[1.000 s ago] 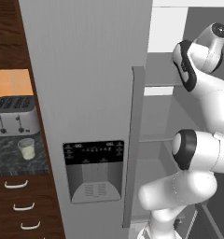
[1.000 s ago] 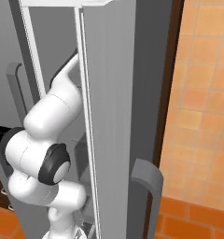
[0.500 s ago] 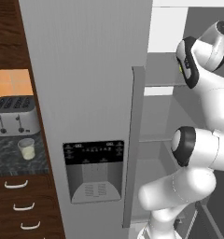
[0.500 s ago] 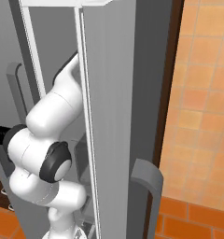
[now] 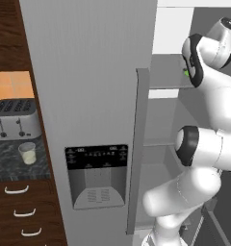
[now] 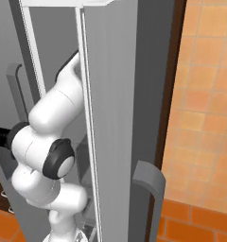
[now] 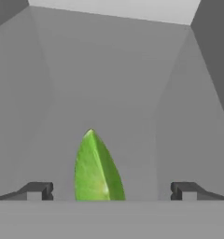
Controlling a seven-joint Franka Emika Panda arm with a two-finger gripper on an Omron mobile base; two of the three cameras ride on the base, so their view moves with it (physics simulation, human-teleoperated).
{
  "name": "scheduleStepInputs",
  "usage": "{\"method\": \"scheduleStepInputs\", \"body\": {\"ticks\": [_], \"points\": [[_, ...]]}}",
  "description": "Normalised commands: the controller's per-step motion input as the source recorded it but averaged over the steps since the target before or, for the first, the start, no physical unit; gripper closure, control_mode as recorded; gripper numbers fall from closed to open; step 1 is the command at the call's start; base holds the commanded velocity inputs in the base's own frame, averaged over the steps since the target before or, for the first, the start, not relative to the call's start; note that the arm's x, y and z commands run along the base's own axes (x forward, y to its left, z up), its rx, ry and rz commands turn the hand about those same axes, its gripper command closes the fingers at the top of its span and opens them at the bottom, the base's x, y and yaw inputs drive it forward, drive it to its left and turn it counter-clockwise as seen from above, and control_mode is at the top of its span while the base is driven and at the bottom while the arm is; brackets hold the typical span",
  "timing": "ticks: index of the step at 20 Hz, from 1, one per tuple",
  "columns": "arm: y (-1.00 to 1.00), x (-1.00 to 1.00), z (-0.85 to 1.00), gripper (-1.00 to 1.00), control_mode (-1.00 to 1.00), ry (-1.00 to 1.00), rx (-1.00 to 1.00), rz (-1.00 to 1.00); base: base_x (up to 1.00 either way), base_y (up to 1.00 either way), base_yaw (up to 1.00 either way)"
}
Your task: Grab a lemon wedge from the fridge and one ice cube from the ice bowl, and put them in the glass of lemonade.
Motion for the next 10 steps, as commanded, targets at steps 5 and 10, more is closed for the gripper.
{"method": "scheduleStepInputs", "body": {"ticks": [5,10], "points": [[0.0,0.0,0.0,-1.0,-1.0,0.08,-0.01,0.08,0.0,0.0,0.0],[0.0,0.01,-0.19,-1.0,-1.0,0.0,0.0,0.03,0.0,0.0,0.0]]}}
